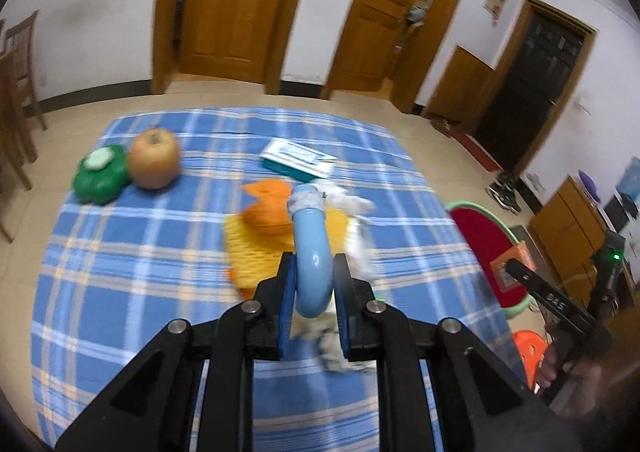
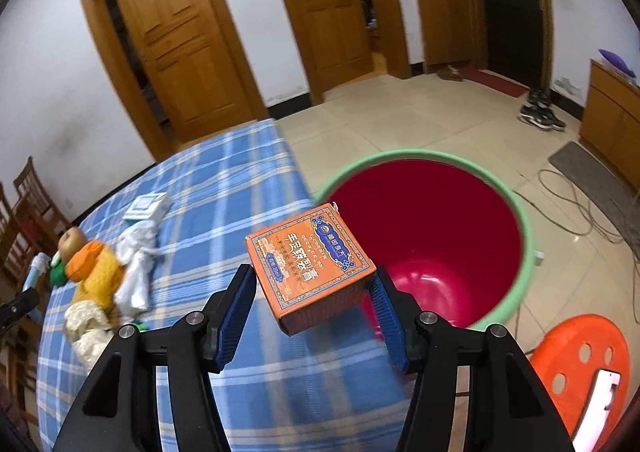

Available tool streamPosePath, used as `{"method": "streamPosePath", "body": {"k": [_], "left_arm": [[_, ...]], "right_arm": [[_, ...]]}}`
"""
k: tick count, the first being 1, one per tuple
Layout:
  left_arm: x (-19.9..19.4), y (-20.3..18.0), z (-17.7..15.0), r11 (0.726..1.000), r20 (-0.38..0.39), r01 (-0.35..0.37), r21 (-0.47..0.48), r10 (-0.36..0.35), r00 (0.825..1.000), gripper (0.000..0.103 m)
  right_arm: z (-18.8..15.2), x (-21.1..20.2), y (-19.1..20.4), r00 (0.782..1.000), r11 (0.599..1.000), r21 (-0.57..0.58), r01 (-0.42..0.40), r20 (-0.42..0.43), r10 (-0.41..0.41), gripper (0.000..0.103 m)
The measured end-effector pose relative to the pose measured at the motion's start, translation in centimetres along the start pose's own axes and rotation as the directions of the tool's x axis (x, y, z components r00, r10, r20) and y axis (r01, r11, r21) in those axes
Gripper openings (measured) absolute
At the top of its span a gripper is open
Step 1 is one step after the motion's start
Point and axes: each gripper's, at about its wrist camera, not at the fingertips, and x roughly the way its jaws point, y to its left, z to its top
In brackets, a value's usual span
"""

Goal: Collect trash
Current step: 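Carry both items over the red bin and open both tools to drop them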

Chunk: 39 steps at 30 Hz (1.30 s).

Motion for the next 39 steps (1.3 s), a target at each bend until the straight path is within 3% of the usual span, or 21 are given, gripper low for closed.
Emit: {"method": "streamPosePath", "body": {"k": [11, 19, 28, 37, 39], "left_arm": [[5.1, -8.4, 0.8, 0.987, -0.088, 0.103, 0.127, -0.092, 0.992, 0.017], [9.0, -14.2, 1.0, 0.963, -0.151, 0.178, 0.205, -0.148, 0.977, 0.017], [13.0, -20.0, 0.5, 0.926, -0.217, 0.240, 0.292, -0.180, 0.959, 0.017], [15.8, -23.2, 0.6, 0.905, -0.254, 0.250, 0.343, -0.167, 0.953, 0.017], [15.7, -23.6, 0.6, 0.898, -0.253, 0.256, 0.358, -0.171, 0.952, 0.024]], "right_arm": [[1.2, 0.7, -5.1, 0.998, 0.996, 0.056, 0.070, -0.004, -0.070, 0.062], [2.0, 0.2, -7.7, 0.998, 0.992, 0.123, 0.040, 0.038, -0.045, 0.071], [1.7, -2.6, -10.4, 0.995, 0.971, 0.229, 0.064, 0.059, -0.080, 0.071], [1.5, -3.6, -12.1, 0.992, 0.959, 0.273, 0.081, 0.072, -0.105, 0.071], [1.3, -3.4, -12.3, 0.993, 0.956, 0.284, 0.078, 0.066, -0.101, 0.071]]}}
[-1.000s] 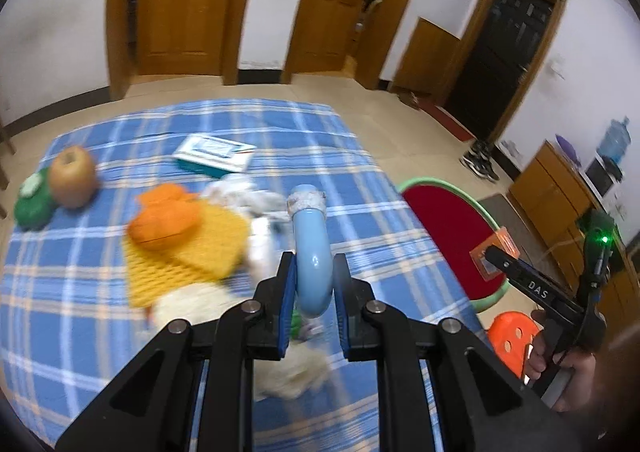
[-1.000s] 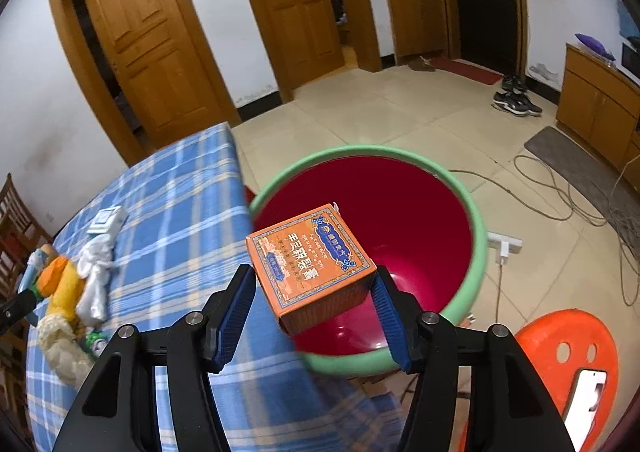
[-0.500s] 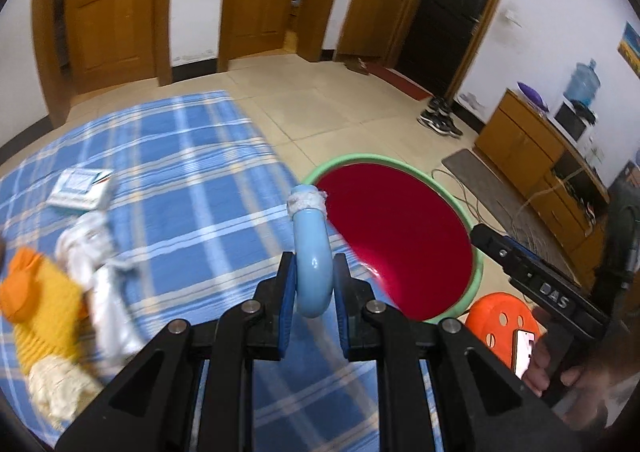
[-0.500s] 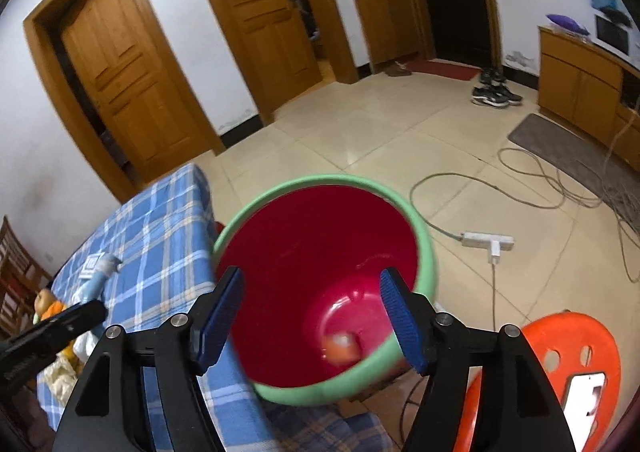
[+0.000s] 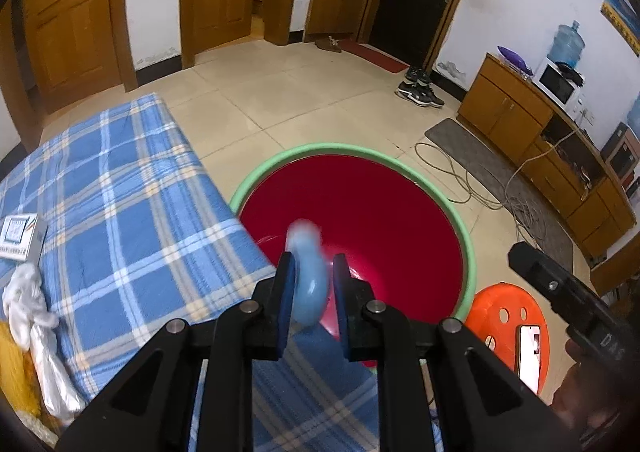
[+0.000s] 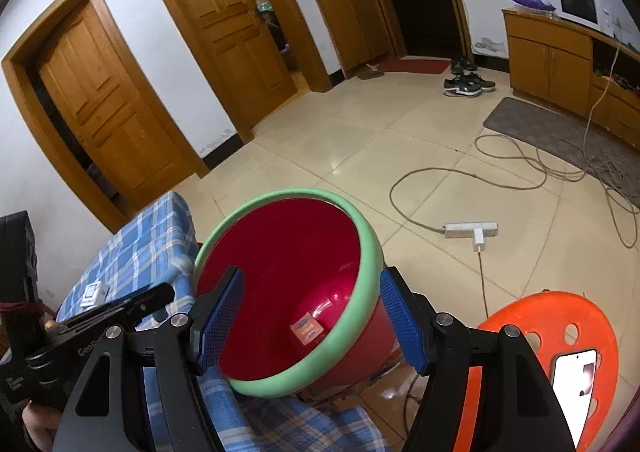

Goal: Collect trash
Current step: 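Carry both items over the red bin and open both tools to drop them, then return both tools to the table and grasp the yellow foam net with the left tool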

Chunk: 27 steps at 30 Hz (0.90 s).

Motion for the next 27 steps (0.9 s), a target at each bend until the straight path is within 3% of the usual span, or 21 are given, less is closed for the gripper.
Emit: {"method": "streamPosePath", "body": {"k": [3, 6, 15, 27], "left_arm": [[-0.5, -0.2, -0.1, 1.000, 0.014, -0.027, 0.007, 0.027, 1.000, 0.046], [-1.4, -0.2, -0.4, 0.999, 0.029, -0.054, 0.002, 0.054, 0.998, 0.050], [-4.4, 1.9, -2.4, 0.995, 0.046, -0.072, -0.074, 0.076, 0.996, 0.052], [-10.4, 6.0, -6.0, 0.969, 0.077, -0.158, -0.188, 0.174, 0.982, 0.054]], "right_arm": [[-0.2, 0.2, 0.0, 1.000, 1.000, 0.002, -0.004, -0.008, 0.004, 0.071], [-0.5, 0.1, 0.1, 1.000, 1.000, 0.005, -0.016, -0.017, 0.016, 0.071], [-1.4, -1.2, 1.4, 0.998, 0.998, -0.018, -0.056, -0.028, 0.056, 0.071], [-3.0, -3.2, 5.0, 0.991, 0.989, -0.076, -0.128, -0.041, 0.125, 0.071]]}}
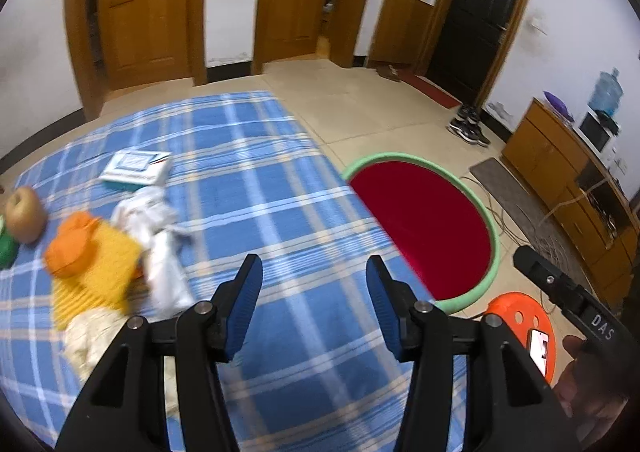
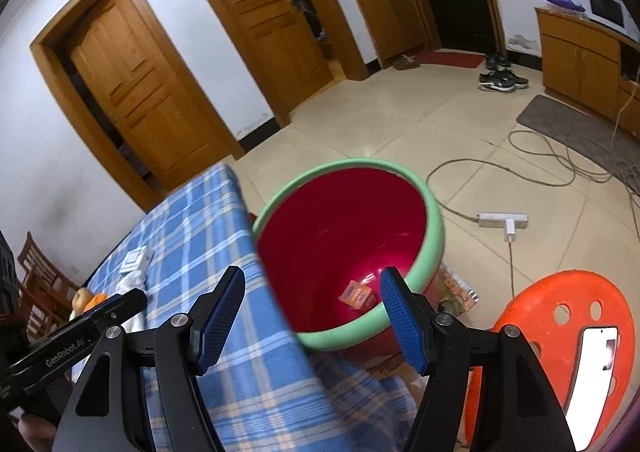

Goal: Collect trash
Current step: 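Return both tools to the table and grasp the yellow foam net with the left tool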

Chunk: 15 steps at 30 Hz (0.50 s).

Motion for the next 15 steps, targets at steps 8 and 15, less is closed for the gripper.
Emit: {"method": "streamPosePath", "body": {"k": [8, 15], "left_arm": [[-2.3, 4.1, -1.6, 0.995, 0.014, -0.056, -0.078, 0.058, 0.998, 0.054], [-4.4, 7.8, -2.9, 0.984, 0.033, -0.108, -0.143, 0.114, 0.993, 0.056]], "right_arm": [[-1.2, -0.2, 3.1, 0.999, 0.998, -0.046, -0.036, -0.033, 0.034, 0.071], [-2.1, 0.1, 5.8, 0.997, 0.994, -0.091, -0.058, -0.055, 0.054, 0.071]]}}
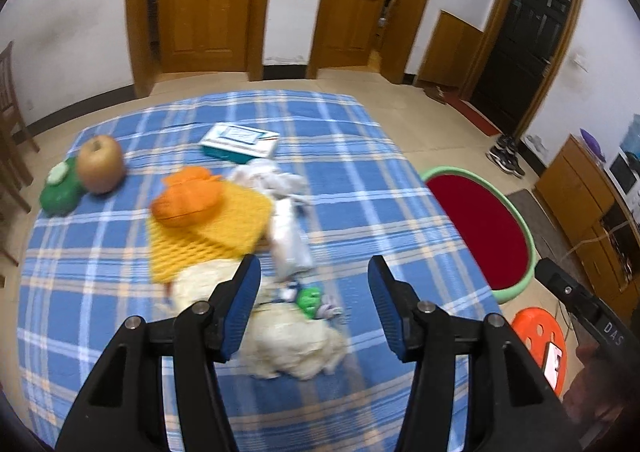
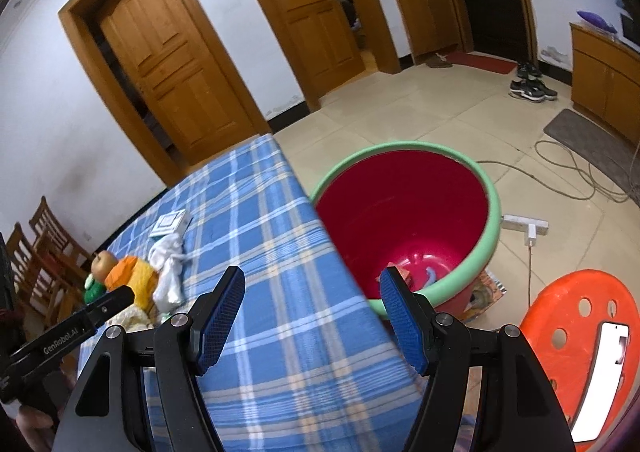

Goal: Collect trash
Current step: 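Return both tools to the table and grasp the yellow foam net with the left tool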

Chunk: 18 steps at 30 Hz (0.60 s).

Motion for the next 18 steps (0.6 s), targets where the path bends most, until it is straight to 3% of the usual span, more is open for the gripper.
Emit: {"method": "streamPosePath", "body": {"k": [12, 18], "left_arm": [[-1.3, 7.4, -0.5, 0.987, 0.027, -0.104, -0.126, 0.108, 0.994, 0.057], [0.3, 9.4, -0.8, 0.982, -0.003, -0.099, -0.161, 0.100, 0.995, 0.060]], "right_arm": [[-1.0, 1.9, 3.1, 0.999, 0.999, -0.050, -0.013, -0.050, 0.011, 0.071], [-1.5, 3.5, 4.5, 0.996, 0.997, -0.081, -0.013, -0.093, 0.006, 0.071]]}}
